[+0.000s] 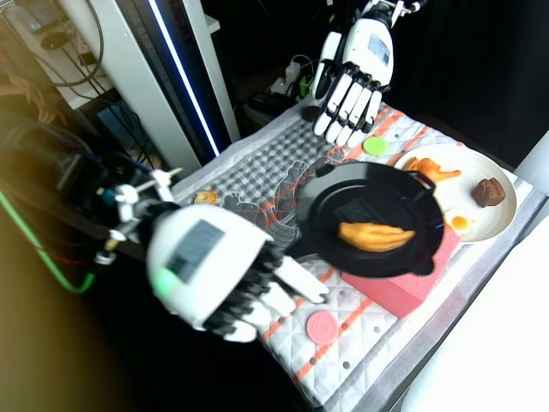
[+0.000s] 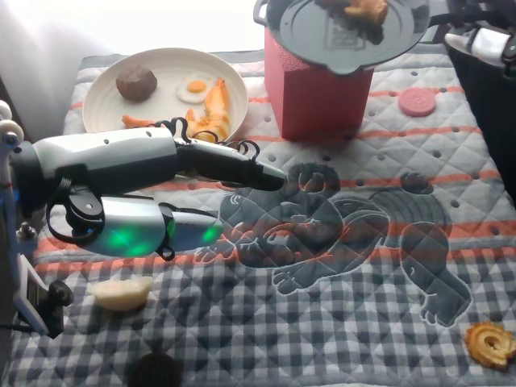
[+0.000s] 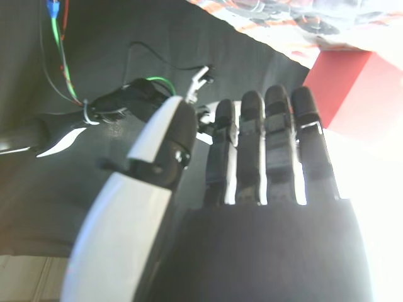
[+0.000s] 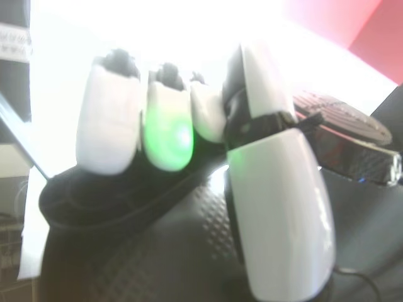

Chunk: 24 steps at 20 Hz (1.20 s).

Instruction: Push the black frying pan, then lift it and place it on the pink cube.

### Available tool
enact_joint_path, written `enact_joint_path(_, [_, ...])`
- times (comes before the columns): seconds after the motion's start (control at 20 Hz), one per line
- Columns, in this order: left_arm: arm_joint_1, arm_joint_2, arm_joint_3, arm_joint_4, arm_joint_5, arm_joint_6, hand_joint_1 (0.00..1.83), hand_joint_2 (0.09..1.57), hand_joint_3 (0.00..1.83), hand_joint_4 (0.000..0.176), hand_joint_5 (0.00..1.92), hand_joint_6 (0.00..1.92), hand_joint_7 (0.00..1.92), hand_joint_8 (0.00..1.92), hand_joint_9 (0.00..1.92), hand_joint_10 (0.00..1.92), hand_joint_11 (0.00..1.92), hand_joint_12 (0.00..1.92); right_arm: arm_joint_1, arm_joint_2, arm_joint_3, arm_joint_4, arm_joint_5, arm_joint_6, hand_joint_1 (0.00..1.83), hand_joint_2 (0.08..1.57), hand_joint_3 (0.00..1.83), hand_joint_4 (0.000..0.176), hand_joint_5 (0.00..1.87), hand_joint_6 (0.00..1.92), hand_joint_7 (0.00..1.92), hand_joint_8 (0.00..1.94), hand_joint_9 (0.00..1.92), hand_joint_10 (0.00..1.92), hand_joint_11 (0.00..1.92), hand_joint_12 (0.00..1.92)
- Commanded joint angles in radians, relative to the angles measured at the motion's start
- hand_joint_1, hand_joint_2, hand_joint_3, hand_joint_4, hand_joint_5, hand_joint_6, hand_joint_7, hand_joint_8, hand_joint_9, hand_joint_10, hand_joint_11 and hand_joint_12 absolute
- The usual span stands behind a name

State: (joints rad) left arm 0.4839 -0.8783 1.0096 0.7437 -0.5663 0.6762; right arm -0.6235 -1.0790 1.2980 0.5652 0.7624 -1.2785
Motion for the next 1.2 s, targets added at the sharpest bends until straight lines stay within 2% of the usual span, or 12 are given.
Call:
enact_joint_path(0.0, [-0.007,-0.002,0.002,-0.040,-0.101,-0.007,0.53,1.53,0.02,0.000,0.32,0.01,0.28,0.01,0.27,0.01,0.00,0.61,0.031,-0.013,0.032,-0.017,0.067,0.004,1.52,1.26,0.00,0.000,1.28,1.92,1.46,1.94,1.59,1.92,1.61,1.92])
enact_joint_path(0.2, [-0.002,-0.013,0.010,-0.039,-0.111,-0.007,0.68,1.49,0.00,0.000,0.33,0.01,0.30,0.00,0.29,0.02,0.00,0.53,0.089,-0.063,0.099,-0.007,-0.005,-0.030,1.50,1.26,0.00,0.000,1.27,1.92,1.50,1.94,1.61,1.92,1.65,1.92])
enact_joint_path(0.35, [-0.002,-0.033,0.021,-0.034,-0.119,-0.009,0.67,1.50,0.00,0.000,0.31,0.00,0.31,0.00,0.29,0.01,0.00,0.55,0.098,-0.099,0.148,0.001,-0.044,-0.033,1.52,1.24,0.00,0.000,1.32,1.92,1.53,1.94,1.63,1.92,1.67,1.92])
enact_joint_path(0.5, [-0.002,-0.036,0.025,-0.029,-0.124,-0.016,0.54,1.51,0.00,0.008,0.26,0.00,0.31,0.01,0.32,0.02,0.00,0.50,0.098,-0.126,0.183,0.023,-0.081,-0.035,1.50,1.25,0.00,0.000,1.19,1.92,1.34,1.94,1.49,1.92,1.55,1.92])
enact_joint_path(0.65, [-0.003,-0.038,0.026,-0.029,-0.126,-0.019,0.57,1.50,0.00,0.005,0.26,0.00,0.32,0.00,0.34,0.02,0.00,0.64,0.097,-0.127,0.186,0.054,-0.091,-0.043,1.51,1.25,0.00,0.000,1.09,1.92,1.26,1.94,1.41,1.92,1.48,1.92])
enact_joint_path(0.7, [-0.002,-0.038,0.026,-0.030,-0.127,-0.020,0.69,1.46,0.00,0.005,0.27,0.02,0.34,0.01,0.36,0.03,0.00,0.70,0.097,-0.127,0.187,0.059,-0.096,-0.043,1.35,1.25,0.00,0.000,0.95,1.92,1.13,1.94,1.24,1.92,1.28,1.92])
enact_joint_path(0.75, [-0.002,-0.038,0.027,-0.032,-0.128,-0.020,0.69,1.46,0.00,0.005,0.27,0.02,0.34,0.01,0.36,0.03,0.00,0.70,0.095,-0.127,0.187,0.060,-0.098,-0.043,1.35,1.25,0.00,0.000,0.95,1.92,1.13,1.94,1.24,1.92,1.28,1.92])
enact_joint_path(0.8, [-0.002,-0.038,0.028,-0.035,-0.130,-0.021,0.70,1.47,0.00,0.000,0.32,0.03,0.36,0.01,0.38,0.03,0.00,0.75,0.089,-0.127,0.185,0.063,-0.100,-0.043,1.07,1.31,0.04,0.000,0.64,1.72,0.85,1.94,0.98,1.92,1.04,1.92])
enact_joint_path(0.85, [-0.002,-0.038,0.029,-0.037,-0.131,-0.021,0.70,1.47,0.00,0.000,0.32,0.03,0.36,0.01,0.38,0.03,0.00,0.75,0.085,-0.127,0.184,0.063,-0.101,-0.043,1.07,1.31,0.04,0.000,0.64,1.72,0.85,1.94,0.98,1.92,1.04,1.92])
enact_joint_path(0.95, [-0.002,-0.038,0.029,-0.038,-0.133,-0.021,0.60,1.50,0.00,0.000,0.33,0.02,0.36,0.00,0.37,0.03,0.00,0.78,0.075,-0.127,0.175,0.064,-0.101,-0.043,1.11,1.30,0.09,0.000,0.50,1.61,0.72,1.64,0.83,1.90,0.88,1.92])
enact_joint_path(1.1, [0.003,-0.036,0.030,-0.044,-0.136,-0.021,0.46,1.55,0.02,0.000,0.35,0.01,0.37,0.00,0.37,0.02,0.00,0.81,0.059,-0.127,0.168,0.063,-0.101,-0.044,1.09,1.33,0.05,0.000,0.48,1.66,0.70,1.62,0.74,1.87,0.78,1.92])
enact_joint_path(1.15, [0.004,-0.036,0.030,-0.047,-0.137,-0.021,0.47,1.56,0.00,0.000,0.35,0.01,0.35,0.00,0.34,0.01,0.00,0.73,0.056,-0.125,0.163,0.063,-0.101,-0.047,1.07,1.37,0.01,0.000,0.42,1.71,0.67,1.64,0.63,1.78,0.67,1.92])
